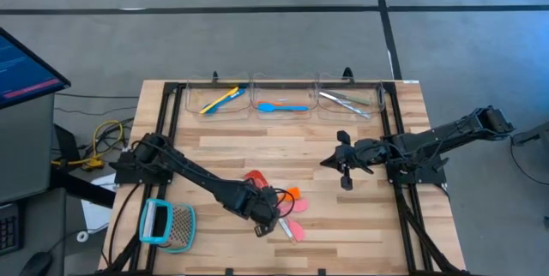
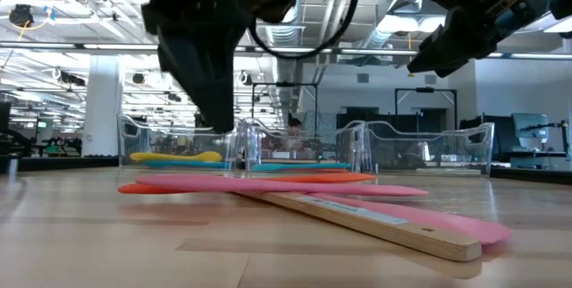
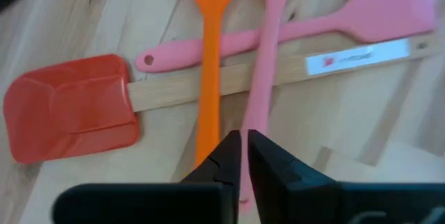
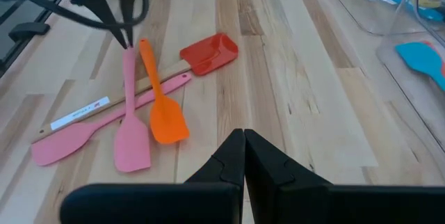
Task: Pick & Place Kitchen Items
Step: Put the orange spatula into the middle transparent bin
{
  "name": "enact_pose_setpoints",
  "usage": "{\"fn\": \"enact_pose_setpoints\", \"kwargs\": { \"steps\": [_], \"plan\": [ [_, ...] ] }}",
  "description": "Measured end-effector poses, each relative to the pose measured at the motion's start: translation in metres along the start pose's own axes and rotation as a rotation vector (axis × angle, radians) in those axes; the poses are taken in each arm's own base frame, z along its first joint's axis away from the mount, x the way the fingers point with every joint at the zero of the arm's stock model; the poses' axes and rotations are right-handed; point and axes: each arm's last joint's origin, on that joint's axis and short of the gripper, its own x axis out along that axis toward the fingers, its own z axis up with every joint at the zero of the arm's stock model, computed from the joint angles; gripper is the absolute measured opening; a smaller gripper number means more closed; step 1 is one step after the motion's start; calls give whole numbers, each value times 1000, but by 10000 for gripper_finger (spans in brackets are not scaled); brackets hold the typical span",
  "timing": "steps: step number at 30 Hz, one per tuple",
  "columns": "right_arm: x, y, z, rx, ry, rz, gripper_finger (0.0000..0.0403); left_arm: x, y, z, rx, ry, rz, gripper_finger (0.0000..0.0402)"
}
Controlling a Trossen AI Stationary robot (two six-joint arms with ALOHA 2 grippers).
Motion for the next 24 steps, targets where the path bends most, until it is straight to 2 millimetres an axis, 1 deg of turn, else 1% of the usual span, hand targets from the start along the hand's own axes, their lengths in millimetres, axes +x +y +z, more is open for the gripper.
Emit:
{"fn": "enact_pose_setpoints", "kwargs": {
  "steps": [7,12,17,21,24],
  "plan": [
    [0,0,-1,-3,13,-1,1,14,8,-9,3,19,26,85],
    [0,0,-1,-3,14,-2,1,24,12,-12,-12,-1,20,117],
    [0,0,-4,-7,36,-4,1,31,18,-7,-39,-28,14,130],
    [0,-1,-5,-10,52,-7,1,35,25,-5,-59,-20,23,131],
    [0,-1,-6,-11,59,-7,1,39,29,-5,-102,-1,-5,131]
  ]
}}
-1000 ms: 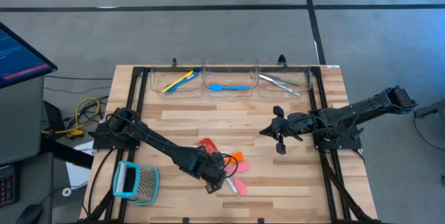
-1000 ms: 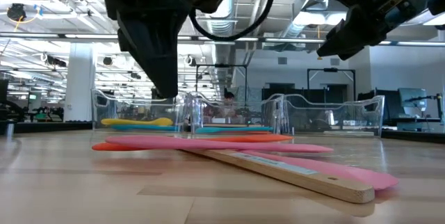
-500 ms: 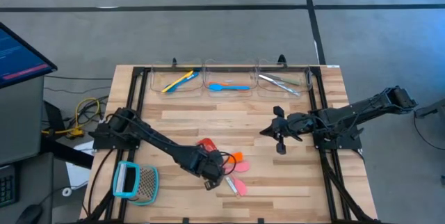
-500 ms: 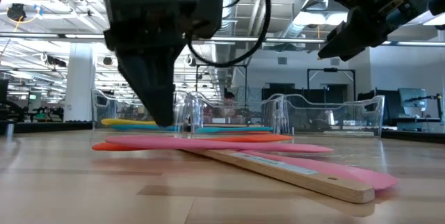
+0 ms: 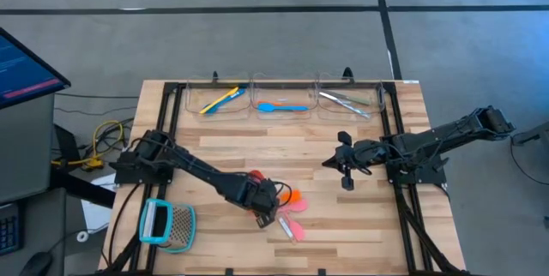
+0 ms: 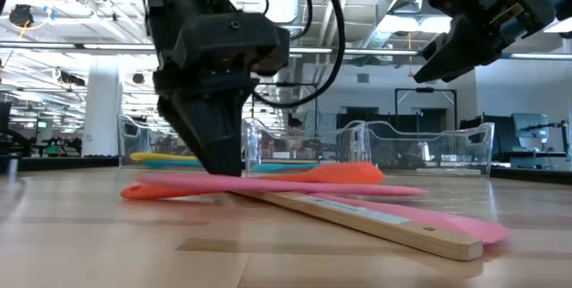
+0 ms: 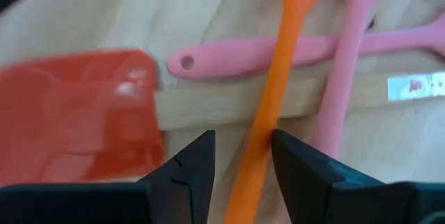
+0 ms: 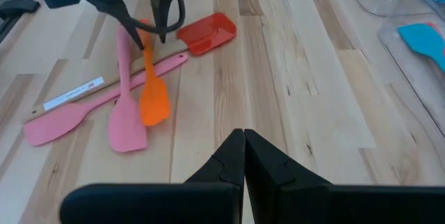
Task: Pick & Place Kitchen Items
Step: Put the orange spatula into the middle transparent bin
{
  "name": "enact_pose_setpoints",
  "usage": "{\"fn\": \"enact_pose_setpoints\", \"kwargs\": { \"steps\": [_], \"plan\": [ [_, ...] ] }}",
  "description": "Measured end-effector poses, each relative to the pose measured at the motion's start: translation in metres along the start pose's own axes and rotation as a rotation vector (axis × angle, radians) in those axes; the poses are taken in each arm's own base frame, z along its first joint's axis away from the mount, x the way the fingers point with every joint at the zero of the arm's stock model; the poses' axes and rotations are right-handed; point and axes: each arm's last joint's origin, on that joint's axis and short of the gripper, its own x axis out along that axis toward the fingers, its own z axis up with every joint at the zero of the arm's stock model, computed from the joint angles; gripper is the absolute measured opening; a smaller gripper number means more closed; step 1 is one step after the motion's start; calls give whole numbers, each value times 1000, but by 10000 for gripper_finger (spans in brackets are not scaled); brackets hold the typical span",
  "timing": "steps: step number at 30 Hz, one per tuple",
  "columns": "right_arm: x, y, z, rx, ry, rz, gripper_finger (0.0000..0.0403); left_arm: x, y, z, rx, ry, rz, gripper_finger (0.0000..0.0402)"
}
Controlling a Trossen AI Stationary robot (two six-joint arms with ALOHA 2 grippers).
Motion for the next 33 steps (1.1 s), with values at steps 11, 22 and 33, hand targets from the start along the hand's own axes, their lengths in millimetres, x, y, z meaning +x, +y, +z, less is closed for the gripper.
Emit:
{"fn": "enact_pose_setpoints", "kwargs": {
  "steps": [11,22,33],
  "plan": [
    [0,0,0,0,0,0,1,3,0,-2,-19,42,-40,131],
    [0,0,-1,-1,6,-1,1,8,-1,-3,-18,36,-30,131],
    [0,0,-1,-1,7,-1,1,9,-1,-3,-18,40,-32,118]
  ]
}}
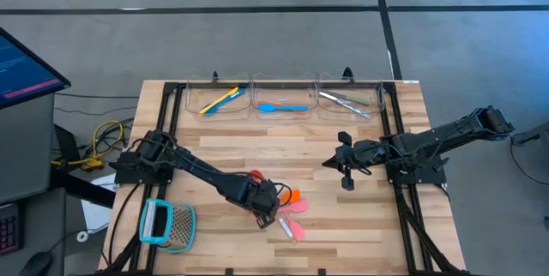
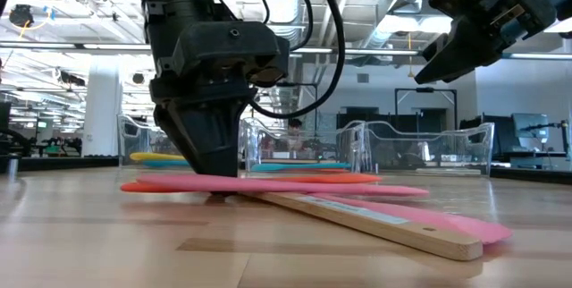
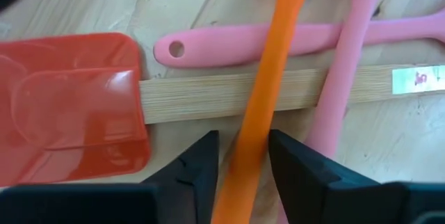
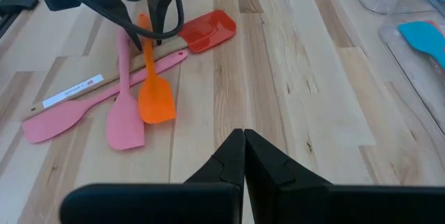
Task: Pick & Place Kitchen Items
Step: Put the orange spatula into the middle transparent bin
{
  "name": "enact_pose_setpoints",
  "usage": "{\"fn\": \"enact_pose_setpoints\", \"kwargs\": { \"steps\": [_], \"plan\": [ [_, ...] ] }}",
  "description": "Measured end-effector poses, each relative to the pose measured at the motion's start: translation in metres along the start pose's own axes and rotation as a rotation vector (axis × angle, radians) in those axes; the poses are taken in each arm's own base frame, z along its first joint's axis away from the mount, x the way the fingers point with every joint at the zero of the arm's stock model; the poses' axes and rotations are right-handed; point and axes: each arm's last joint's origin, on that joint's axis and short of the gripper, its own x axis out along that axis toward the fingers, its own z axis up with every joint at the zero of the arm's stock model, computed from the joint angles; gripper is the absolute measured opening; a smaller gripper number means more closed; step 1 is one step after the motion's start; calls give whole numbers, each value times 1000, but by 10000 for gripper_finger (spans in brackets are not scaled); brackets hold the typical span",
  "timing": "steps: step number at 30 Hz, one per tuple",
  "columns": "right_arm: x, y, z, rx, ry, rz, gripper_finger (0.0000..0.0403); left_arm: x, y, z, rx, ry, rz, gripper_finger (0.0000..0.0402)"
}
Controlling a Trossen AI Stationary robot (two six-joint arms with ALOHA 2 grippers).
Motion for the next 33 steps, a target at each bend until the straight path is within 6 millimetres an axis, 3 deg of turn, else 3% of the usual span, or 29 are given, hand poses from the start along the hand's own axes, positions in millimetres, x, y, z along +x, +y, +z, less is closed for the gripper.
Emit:
{"fn": "enact_pose_setpoints", "kwargs": {
  "steps": [10,17,26,33],
  "plan": [
    [0,0,0,0,0,0,1,0,-1,0,0,1,-6,13],
    [0,0,0,0,1,0,1,-3,-5,-5,15,16,-26,9],
    [0,0,0,0,3,0,1,-22,-3,-11,40,4,16,7],
    [0,0,0,0,1,0,1,-59,4,-4,52,-130,55,3]
  ]
}}
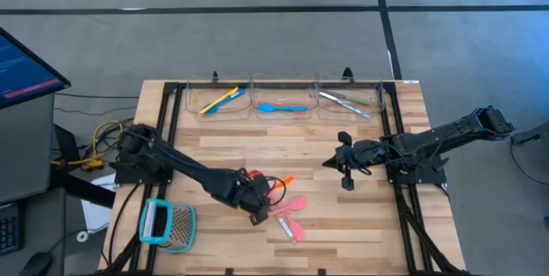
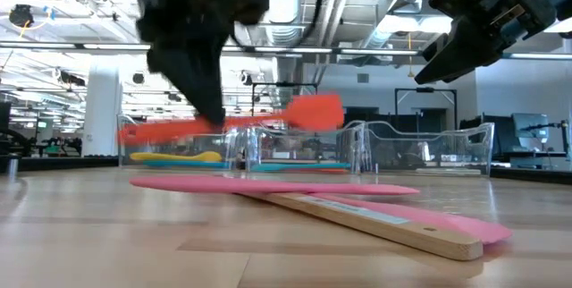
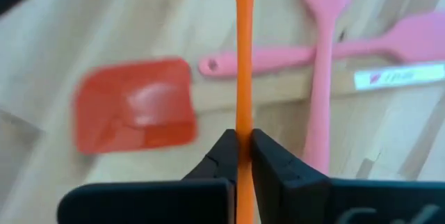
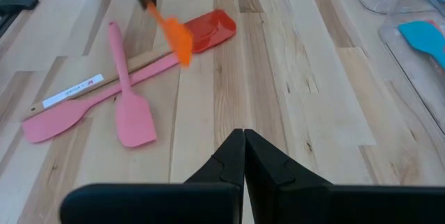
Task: Pick & Place Kitchen Items
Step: Put the orange spatula into the middle transparent bin
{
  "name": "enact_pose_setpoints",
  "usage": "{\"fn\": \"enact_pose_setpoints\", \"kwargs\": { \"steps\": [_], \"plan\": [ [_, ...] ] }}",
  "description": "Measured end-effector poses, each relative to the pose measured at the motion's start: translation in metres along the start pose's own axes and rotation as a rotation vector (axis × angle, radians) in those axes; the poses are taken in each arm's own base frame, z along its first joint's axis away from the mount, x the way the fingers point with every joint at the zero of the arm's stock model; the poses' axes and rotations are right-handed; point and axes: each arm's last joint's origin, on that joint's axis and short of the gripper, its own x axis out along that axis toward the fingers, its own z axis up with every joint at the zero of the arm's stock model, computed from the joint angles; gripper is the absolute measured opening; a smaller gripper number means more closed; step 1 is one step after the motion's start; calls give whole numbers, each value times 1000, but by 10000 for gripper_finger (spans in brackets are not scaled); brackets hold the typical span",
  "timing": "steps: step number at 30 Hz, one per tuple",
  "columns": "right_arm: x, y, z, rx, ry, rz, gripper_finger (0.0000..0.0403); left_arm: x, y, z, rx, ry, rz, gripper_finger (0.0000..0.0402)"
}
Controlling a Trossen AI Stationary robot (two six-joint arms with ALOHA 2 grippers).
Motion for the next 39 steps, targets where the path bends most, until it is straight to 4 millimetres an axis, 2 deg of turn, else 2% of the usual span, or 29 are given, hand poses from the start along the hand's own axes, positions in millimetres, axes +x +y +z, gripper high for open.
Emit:
{"fn": "enact_pose_setpoints", "kwargs": {
  "steps": [10,14,17,22,26,29,32,36,39],
  "plan": [
    [-1,-1,-7,46,69,-10,1,-70,23,12,14,-254,72,1],
    [-1,-1,-7,56,69,-10,1,-90,34,17,56,-307,70,1],
    [-1,-1,-6,51,65,-10,1,-99,50,28,94,-332,90,1],
    [-1,-1,-6,6,66,-11,1,-110,96,59,135,-359,163,1],
    [0,-5,-5,17,59,-28,1,-113,147,89,143,-377,184,1],
    [1,-9,-3,14,43,-41,1,-117,187,113,138,-462,157,1],
    [1,-11,-1,17,22,-50,1,-119,219,129,132,-535,149,1],
    [1,-13,-1,23,19,-58,1,-116,244,140,121,-577,166,1],
    [1,-13,0,24,15,-58,1,-111,251,148,132,-626,176,1]
  ]
}}
